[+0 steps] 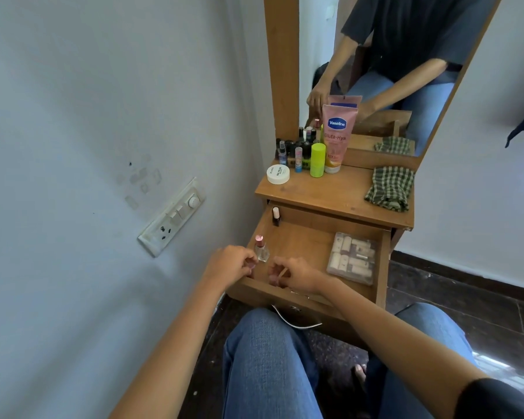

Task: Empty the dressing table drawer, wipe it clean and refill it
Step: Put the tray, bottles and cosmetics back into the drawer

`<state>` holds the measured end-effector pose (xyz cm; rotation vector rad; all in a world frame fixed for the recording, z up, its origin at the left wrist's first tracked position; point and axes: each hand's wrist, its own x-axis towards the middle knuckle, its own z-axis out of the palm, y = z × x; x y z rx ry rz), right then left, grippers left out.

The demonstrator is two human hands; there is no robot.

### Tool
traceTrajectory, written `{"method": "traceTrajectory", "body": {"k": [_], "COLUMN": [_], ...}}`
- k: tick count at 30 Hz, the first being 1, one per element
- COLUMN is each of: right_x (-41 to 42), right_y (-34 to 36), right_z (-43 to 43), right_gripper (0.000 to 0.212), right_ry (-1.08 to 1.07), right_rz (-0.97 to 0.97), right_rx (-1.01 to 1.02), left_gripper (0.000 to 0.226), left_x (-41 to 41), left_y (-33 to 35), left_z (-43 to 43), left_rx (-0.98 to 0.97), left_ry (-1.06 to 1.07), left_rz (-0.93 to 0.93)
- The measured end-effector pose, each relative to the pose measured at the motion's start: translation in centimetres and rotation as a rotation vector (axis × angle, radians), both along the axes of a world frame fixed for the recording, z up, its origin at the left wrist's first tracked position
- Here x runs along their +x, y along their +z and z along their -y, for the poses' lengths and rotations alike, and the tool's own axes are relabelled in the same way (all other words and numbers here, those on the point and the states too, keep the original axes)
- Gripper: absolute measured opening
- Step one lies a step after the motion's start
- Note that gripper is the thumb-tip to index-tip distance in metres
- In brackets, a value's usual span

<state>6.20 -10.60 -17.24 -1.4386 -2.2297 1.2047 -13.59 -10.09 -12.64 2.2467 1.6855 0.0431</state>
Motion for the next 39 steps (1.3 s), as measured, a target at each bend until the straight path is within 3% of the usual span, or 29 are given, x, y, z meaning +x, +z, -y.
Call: {"method": "traceTrajectory", "body": {"k": [4, 11, 17, 30, 35, 39], "right_x": [-0.2, -1.0, -2.8, -3.2, -0.1, 3.2], "right_y": [-0.1, -1.1, -0.9, -0.3, 1.2, 3.8], "right_z": [-0.6, -1.2, -1.7, -1.7, -2.8, -5.7], "right_gripper": [0.033, 0.023, 0.029, 0.037, 0.033, 0.029], "right_ry": [0.025, 0.032, 0.054, 0.091, -0.008, -0.299], "right_rz": [0.064, 0.199, 0.123, 0.111, 0.151, 0.078], "right_rx": [-0.089, -0.077, -0.124, -0.149, 0.041, 0.249], "left_gripper": [0.025, 0.012, 0.01, 0.016, 0.016, 0.017], "left_x": [0.4, 0.3, -0.2, -0.4, 0.2, 2.1], "left_y": [0.3, 0.7, 0.0, -0.4, 0.4, 2.3], "left_z": [-0.8, -1.4, -1.4, -1.3, -1.8, -3.3], "left_rx": [-0.079, -0.127, -0.033, -0.04, 0.017, 0.115], "left_ry": [-0.007, -0.039, -0.011, 0.055, 0.033, 0.039], "left_rz": [-0.066, -0.088, -0.044, 0.007, 0.067, 0.234]}}
